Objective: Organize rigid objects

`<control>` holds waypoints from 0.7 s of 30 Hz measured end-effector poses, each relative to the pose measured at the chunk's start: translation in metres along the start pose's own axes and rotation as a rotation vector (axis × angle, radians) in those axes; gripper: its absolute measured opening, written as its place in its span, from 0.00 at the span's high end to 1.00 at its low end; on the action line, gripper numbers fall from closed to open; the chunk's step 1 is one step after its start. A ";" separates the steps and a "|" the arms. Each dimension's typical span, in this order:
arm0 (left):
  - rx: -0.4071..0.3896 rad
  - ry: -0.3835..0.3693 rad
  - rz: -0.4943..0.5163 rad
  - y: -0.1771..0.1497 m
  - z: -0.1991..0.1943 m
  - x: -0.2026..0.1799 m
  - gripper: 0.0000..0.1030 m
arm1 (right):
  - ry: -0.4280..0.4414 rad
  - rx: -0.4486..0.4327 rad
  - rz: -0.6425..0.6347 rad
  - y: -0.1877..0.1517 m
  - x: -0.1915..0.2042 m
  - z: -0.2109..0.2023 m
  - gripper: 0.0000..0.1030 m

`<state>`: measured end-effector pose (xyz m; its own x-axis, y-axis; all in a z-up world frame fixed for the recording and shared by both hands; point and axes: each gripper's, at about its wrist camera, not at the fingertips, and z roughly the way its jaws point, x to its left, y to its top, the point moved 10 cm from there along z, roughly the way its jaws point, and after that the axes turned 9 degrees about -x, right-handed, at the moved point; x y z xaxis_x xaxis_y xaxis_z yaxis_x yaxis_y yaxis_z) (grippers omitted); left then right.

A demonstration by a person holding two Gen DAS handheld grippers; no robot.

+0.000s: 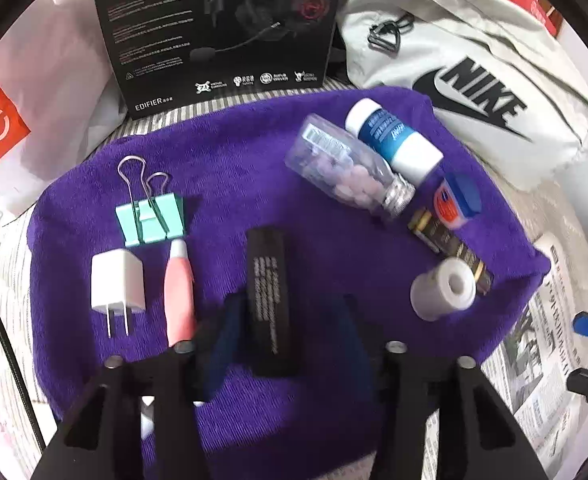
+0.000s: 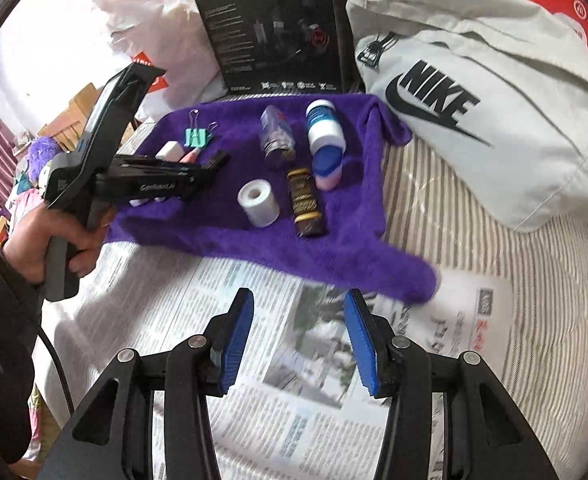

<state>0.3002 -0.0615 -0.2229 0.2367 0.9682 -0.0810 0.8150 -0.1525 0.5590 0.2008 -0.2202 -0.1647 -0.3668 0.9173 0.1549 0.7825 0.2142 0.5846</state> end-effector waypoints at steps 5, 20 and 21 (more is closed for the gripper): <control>-0.012 0.028 -0.017 -0.013 -0.025 -0.004 0.51 | -0.003 -0.022 0.028 -0.005 0.004 -0.011 0.54; -0.174 0.060 -0.155 -0.052 -0.163 -0.011 0.01 | -0.128 -0.100 0.054 0.001 0.007 -0.041 0.26; -0.183 0.065 -0.166 -0.056 -0.168 -0.012 0.01 | -0.126 -0.101 0.055 0.000 0.009 -0.043 0.25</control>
<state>0.1626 -0.0313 -0.1143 0.0686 0.9886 -0.1341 0.7294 0.0420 0.6828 0.1761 -0.2263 -0.1286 -0.2539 0.9629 0.0916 0.7425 0.1334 0.6564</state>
